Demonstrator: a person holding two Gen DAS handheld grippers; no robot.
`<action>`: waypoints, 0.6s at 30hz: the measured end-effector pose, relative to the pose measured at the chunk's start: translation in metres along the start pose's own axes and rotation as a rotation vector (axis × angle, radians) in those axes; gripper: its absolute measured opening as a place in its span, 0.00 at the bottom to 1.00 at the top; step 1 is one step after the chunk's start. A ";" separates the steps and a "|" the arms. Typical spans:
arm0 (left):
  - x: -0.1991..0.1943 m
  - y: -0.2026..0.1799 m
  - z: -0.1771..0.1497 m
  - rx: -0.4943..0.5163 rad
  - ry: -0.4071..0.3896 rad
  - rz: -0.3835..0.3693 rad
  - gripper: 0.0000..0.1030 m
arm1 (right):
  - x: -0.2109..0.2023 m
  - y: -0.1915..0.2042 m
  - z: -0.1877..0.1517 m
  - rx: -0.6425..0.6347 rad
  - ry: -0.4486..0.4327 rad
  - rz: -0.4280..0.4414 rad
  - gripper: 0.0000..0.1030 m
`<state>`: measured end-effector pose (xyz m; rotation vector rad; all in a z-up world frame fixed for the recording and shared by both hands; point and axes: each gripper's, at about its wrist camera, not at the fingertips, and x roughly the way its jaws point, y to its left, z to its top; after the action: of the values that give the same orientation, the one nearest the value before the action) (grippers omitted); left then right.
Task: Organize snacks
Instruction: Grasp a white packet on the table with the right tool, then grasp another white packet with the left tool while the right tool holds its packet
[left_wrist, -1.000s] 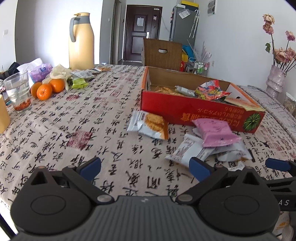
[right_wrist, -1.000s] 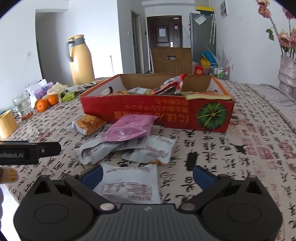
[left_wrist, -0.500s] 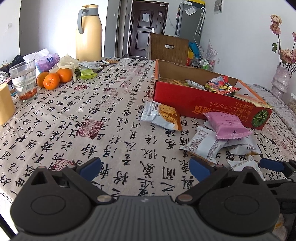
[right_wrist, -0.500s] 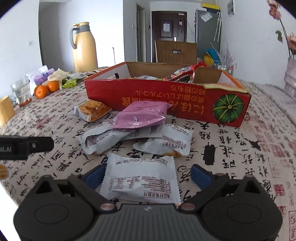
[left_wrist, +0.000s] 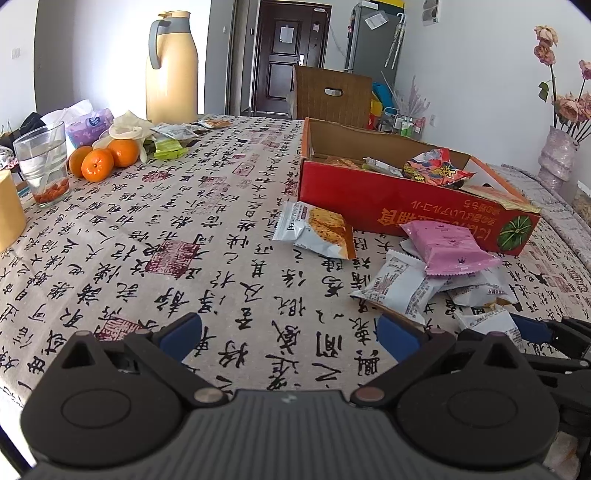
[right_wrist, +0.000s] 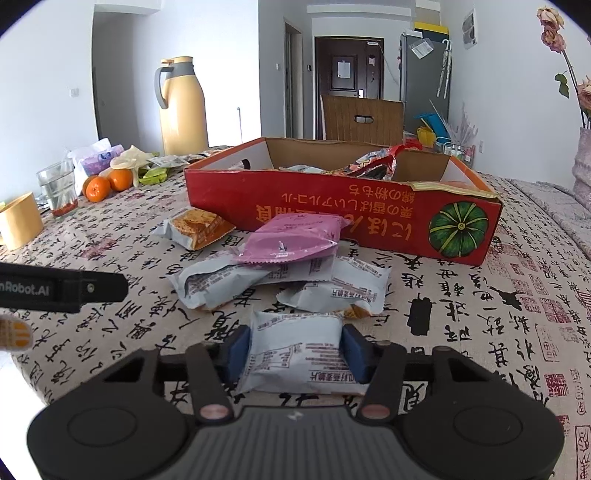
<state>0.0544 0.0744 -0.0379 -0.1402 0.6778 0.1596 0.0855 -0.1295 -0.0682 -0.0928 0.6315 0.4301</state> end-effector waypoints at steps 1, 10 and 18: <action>0.000 -0.001 0.000 0.002 0.000 0.000 1.00 | -0.001 0.000 0.000 -0.001 -0.001 0.004 0.49; 0.003 -0.008 0.003 0.017 -0.005 -0.004 1.00 | -0.014 -0.007 -0.001 0.009 -0.040 0.017 0.46; 0.013 -0.022 0.010 0.053 -0.001 -0.017 1.00 | -0.024 -0.033 0.001 0.056 -0.080 -0.027 0.46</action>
<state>0.0745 0.0560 -0.0363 -0.0950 0.6789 0.1250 0.0820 -0.1678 -0.0548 -0.0304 0.5622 0.3875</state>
